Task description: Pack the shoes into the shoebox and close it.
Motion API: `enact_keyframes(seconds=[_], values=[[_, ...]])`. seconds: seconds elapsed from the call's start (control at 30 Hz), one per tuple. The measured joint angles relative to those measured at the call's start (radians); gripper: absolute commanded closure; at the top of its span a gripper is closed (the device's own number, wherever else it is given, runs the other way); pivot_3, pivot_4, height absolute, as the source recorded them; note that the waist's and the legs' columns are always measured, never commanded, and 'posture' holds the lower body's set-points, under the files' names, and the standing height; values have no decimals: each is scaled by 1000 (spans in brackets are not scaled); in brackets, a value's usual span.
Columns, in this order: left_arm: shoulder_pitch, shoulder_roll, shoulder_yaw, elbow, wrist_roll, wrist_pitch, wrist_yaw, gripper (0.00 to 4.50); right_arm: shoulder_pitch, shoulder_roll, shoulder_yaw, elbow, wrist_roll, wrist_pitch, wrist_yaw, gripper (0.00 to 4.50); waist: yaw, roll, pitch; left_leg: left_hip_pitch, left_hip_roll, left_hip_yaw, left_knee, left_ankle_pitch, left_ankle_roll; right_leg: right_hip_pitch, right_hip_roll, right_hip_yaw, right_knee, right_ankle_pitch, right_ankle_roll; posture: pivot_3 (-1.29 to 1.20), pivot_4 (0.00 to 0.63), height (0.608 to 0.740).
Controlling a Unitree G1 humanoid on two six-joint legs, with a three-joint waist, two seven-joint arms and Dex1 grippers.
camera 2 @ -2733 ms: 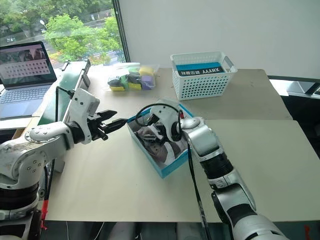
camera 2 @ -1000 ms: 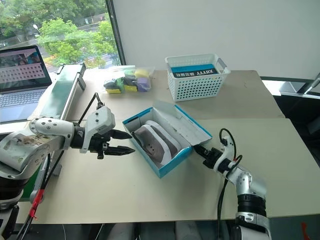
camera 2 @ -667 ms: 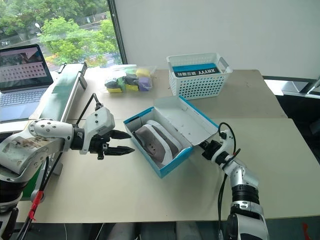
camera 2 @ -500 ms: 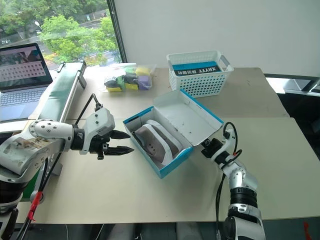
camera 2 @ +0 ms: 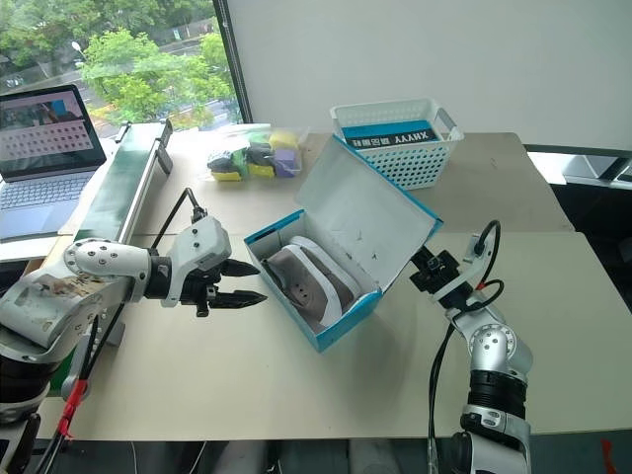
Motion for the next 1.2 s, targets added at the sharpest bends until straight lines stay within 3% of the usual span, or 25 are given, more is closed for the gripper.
enact_keyframes(seconds=[0.2, 0.3, 0.43, 0.8, 1.0, 1.2], values=[[-9, -7, 16, 0, -7, 4, 12, 1877, 24, -124, 204, -234, 15, 177, 27, 4478, 1, 0, 0, 0, 0, 0, 0, 0, 0, 0, 0, 0, 0, 0, 0, 0, 150, 740], [-46, -33, 43, 0, -17, 12, 31, 1877, 29, -206, 391, -322, -82, 203, 35, 4478, 8, 0, 0, -1, 0, 0, 0, 0, 0, 0, 0, 0, -1, 0, 0, 0, 150, 740], [-81, -58, 73, -15, -64, 49, 44, 1877, -48, -232, 529, -342, -221, 203, -3, 4478, 7, 0, 1, -1, 0, 0, 1, 0, 0, -1, 0, 0, -1, 0, 0, 0, 150, 740], [-97, -103, 83, -34, -86, 75, 99, 1877, -333, -132, 680, -104, -434, 104, 1, 4478, 18, 0, 1, -3, 0, -1, 1, 0, 0, -1, 0, -2, -1, 0, 0, 0, 150, 740], [-95, -103, 83, -34, -85, 90, 126, 1877, -355, -80, 735, 25, -524, -6, 28, 4478, 16, 0, 0, -3, 0, -1, 2, 0, 0, -2, 0, -2, 0, 0, 0, 0, 150, 740], [-90, -103, 83, -33, -80, 92, 148, 1877, -363, -77, 826, 72, -677, -155, 21, 4478, 11, -1, -3, 12, 0, 0, 2, 0, 0, 9, 0, -1, 3, 0, 0, 0, 150, 740]])
